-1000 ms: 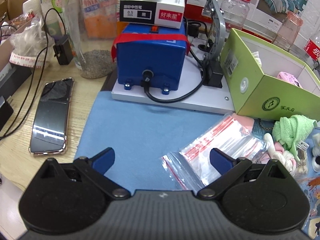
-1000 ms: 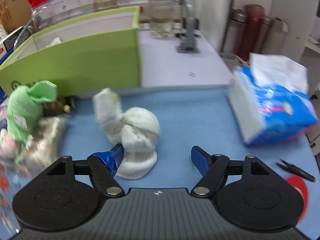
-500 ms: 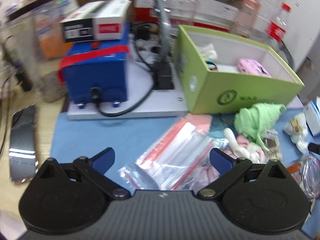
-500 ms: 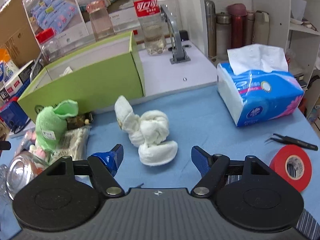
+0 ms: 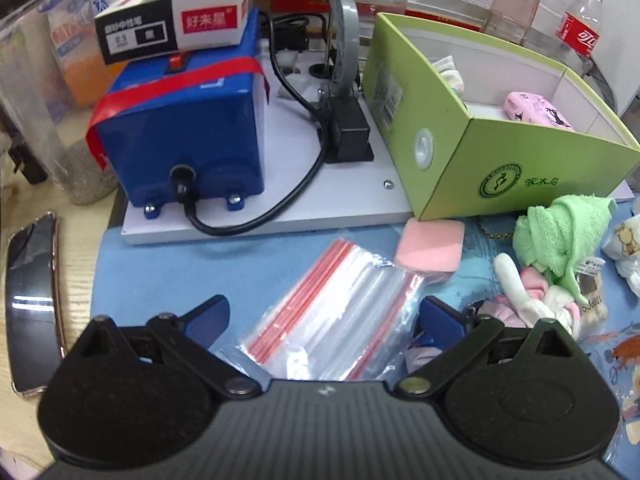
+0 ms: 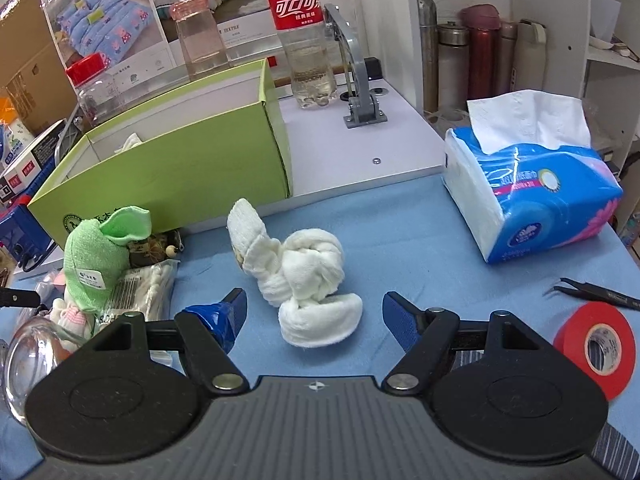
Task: Organize soft objects
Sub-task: 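Move the left gripper to the clear zip bags while the right gripper approaches the knotted white towel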
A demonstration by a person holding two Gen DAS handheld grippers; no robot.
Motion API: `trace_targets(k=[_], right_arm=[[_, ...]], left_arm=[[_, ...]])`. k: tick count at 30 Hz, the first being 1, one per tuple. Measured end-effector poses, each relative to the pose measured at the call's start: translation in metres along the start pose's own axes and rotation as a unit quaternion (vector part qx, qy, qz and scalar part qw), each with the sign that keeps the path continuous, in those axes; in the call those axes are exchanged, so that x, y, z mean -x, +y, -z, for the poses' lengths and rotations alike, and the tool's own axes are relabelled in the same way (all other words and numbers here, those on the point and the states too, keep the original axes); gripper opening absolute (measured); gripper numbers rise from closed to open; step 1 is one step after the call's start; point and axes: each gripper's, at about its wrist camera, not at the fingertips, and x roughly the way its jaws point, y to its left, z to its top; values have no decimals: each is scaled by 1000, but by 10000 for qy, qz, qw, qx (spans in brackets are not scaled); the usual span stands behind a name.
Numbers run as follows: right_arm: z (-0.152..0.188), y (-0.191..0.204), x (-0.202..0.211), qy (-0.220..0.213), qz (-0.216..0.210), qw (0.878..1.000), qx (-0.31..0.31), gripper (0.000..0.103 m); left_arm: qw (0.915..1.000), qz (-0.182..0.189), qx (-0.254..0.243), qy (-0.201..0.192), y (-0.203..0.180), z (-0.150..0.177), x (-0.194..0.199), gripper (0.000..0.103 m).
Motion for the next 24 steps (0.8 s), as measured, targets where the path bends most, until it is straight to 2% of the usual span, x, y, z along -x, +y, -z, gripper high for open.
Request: trace_targets(k=[3, 7, 9, 11, 14, 21, 24], right_arm=[[0, 1, -4, 31, -52, 10000, -27, 61], [5, -3, -4, 109, -99, 9998, -123, 61], [6, -5, -3, 116, -15, 9999, -123, 61], [5, -8, -1, 84, 39, 9998, -176, 61], [4, -9, -1, 69, -62, 9997, -224, 61], [6, -1, 0, 66, -354, 9993, 85, 61], [1, 3, -5, 13, -284, 9991, 319, 61]], left_arm=[[9993, -242, -271, 33, -2, 0, -5, 99], [9936, -457, -1020, 153, -8, 4, -19, 102], [9924, -456, -1144, -4, -5, 7, -18, 102], [9943, -400, -987, 30, 2, 8, -17, 102], [9978, -122, -644, -11, 18, 13, -18, 102], [9923, 191, -1184, -299, 23, 37, -6, 102], [9897, 322, -1353, -339, 27, 37, -6, 102]])
